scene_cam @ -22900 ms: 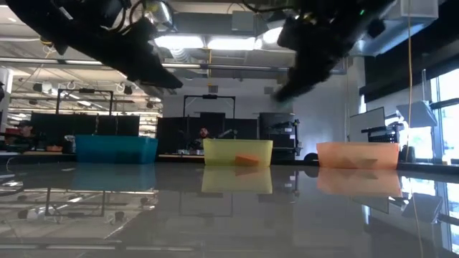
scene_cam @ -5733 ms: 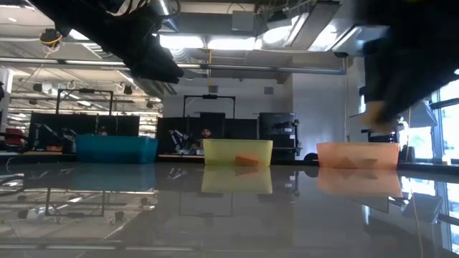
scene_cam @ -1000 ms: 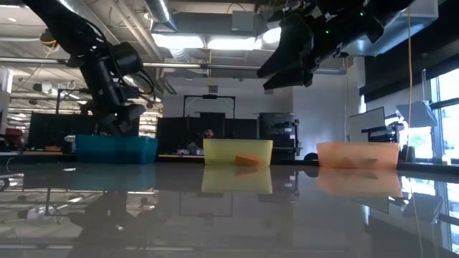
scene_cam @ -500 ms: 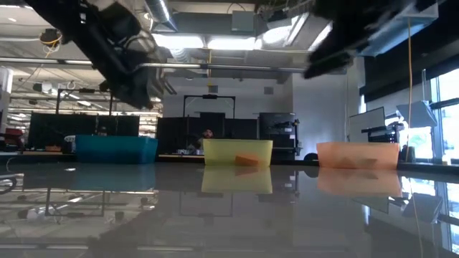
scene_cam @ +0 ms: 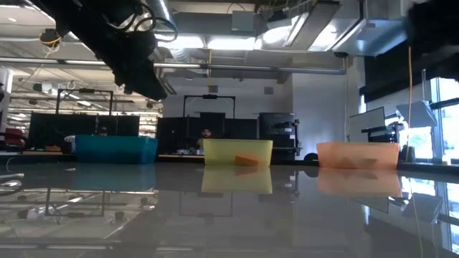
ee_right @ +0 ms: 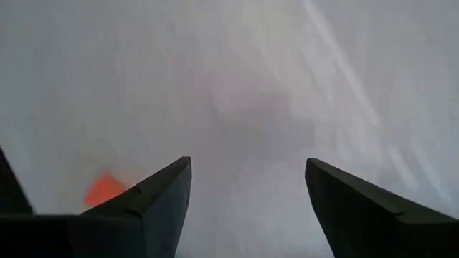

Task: Sort blocks by size
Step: Put the blue square block into the blue bin

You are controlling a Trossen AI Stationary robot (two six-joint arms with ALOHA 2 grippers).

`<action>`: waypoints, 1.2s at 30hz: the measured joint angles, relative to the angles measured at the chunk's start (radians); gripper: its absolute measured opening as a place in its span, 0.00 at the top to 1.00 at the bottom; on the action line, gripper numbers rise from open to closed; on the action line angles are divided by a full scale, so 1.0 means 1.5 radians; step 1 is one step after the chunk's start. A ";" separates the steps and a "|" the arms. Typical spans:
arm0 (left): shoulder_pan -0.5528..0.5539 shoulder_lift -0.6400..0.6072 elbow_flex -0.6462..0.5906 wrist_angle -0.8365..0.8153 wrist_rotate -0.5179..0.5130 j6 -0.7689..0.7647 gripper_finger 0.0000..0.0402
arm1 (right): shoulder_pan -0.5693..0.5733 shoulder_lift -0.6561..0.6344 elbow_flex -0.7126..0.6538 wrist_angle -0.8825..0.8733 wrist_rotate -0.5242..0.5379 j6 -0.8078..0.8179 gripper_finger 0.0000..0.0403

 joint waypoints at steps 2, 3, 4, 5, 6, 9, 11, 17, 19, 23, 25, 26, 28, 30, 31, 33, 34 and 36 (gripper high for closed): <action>-0.011 0.000 0.000 0.000 0.000 -0.011 0.44 | 0.029 0.000 0.000 -0.022 -0.018 0.051 0.33; -0.017 0.000 0.000 0.000 0.000 -0.018 0.44 | 0.044 0.000 0.000 -0.030 -0.025 0.074 0.33; -0.022 0.000 0.000 -0.001 0.000 -0.026 0.44 | 0.059 0.000 -0.003 -0.026 -0.032 0.095 0.33; -0.027 0.000 0.000 -0.001 0.000 -0.032 0.44 | 0.074 0.000 -0.007 -0.016 -0.041 0.111 0.33; -0.032 0.000 0.000 -0.001 -0.001 -0.037 0.44 | 0.091 0.000 -0.013 -0.005 -0.055 0.126 0.33; -0.046 0.000 0.000 -0.001 -0.001 -0.051 0.44 | 0.147 0.003 -0.032 0.036 -0.078 0.178 0.33; -0.053 0.000 0.000 0.000 -0.001 -0.066 0.44 | 0.186 0.014 -0.043 0.061 -0.080 0.217 0.33; -0.066 0.000 0.000 0.000 -0.004 -0.099 0.44 | 0.283 0.088 -0.047 0.122 -0.114 0.249 0.33; -0.069 0.000 0.000 0.001 -0.016 -0.100 0.44 | 0.301 0.116 -0.047 0.139 -0.118 0.249 0.33; -0.070 0.000 0.000 0.003 -0.022 -0.107 0.44 | 0.313 0.160 -0.045 0.148 -0.125 0.249 0.33; -0.070 0.000 0.000 0.007 -0.023 -0.110 0.44 | 0.313 0.173 -0.043 0.152 -0.127 0.249 0.33; -0.070 0.000 0.000 0.012 -0.023 -0.109 0.44 | 0.313 0.176 -0.043 0.152 -0.127 0.248 0.33; -0.070 0.000 0.000 0.022 -0.024 -0.102 0.44 | 0.312 0.177 -0.043 0.147 -0.121 0.246 0.33; -0.070 0.001 0.000 0.031 -0.024 -0.096 0.44 | 0.311 0.177 -0.043 0.131 -0.101 0.248 0.33; -0.070 0.001 0.000 0.039 -0.024 -0.094 0.44 | 0.308 0.176 -0.043 0.124 -0.092 0.249 0.33; -0.070 0.001 0.000 0.049 -0.024 -0.088 0.44 | 0.298 0.176 -0.043 0.112 -0.079 0.249 0.33; -0.070 0.001 0.000 0.052 -0.024 -0.087 0.44 | 0.291 0.176 -0.043 0.108 -0.078 0.249 0.33; -0.070 0.001 0.000 0.051 -0.024 -0.086 0.44 | 0.272 0.176 -0.044 0.102 -0.083 0.249 0.33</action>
